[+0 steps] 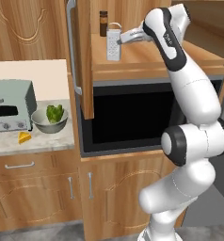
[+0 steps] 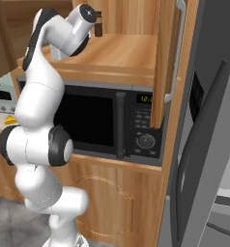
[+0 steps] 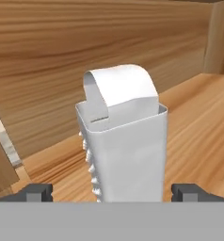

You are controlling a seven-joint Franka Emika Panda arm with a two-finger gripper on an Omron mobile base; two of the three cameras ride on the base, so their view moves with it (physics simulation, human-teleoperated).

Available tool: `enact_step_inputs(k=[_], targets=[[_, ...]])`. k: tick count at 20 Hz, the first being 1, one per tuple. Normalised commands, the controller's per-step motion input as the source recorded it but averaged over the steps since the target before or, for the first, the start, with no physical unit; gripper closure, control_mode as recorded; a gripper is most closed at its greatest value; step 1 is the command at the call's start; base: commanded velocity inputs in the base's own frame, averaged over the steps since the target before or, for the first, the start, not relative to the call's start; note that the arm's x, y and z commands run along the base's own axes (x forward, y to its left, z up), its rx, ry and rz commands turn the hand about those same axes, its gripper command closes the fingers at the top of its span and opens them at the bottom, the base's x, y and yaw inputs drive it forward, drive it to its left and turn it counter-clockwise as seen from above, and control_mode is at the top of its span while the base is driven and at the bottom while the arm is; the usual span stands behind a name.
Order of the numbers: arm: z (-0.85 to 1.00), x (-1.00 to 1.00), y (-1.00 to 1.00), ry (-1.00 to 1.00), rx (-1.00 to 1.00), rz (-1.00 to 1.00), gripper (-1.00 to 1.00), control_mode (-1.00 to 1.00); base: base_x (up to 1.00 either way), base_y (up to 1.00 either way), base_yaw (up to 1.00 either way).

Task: Pick the cheese from the fridge and the cheese grater from the cabinet and place them next to the salad bowl.

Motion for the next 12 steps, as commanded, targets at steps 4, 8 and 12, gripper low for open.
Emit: enact_step_inputs(k=[4, 8, 12], targets=[[-0.05, 0.25, 0.0, -0.12, 0.0, 0.04, -1.0, -1.0, 0.0, 0.0, 0.0], [0.0, 0.09, 0.0, -0.03, 0.0, 0.05, -1.0, -1.0, 0.0, 0.0, 0.0], [0.0, 0.15, 0.03, 0.0, 0.0, 0.01, -1.0, -1.0, 0.0, 0.0, 0.0]])
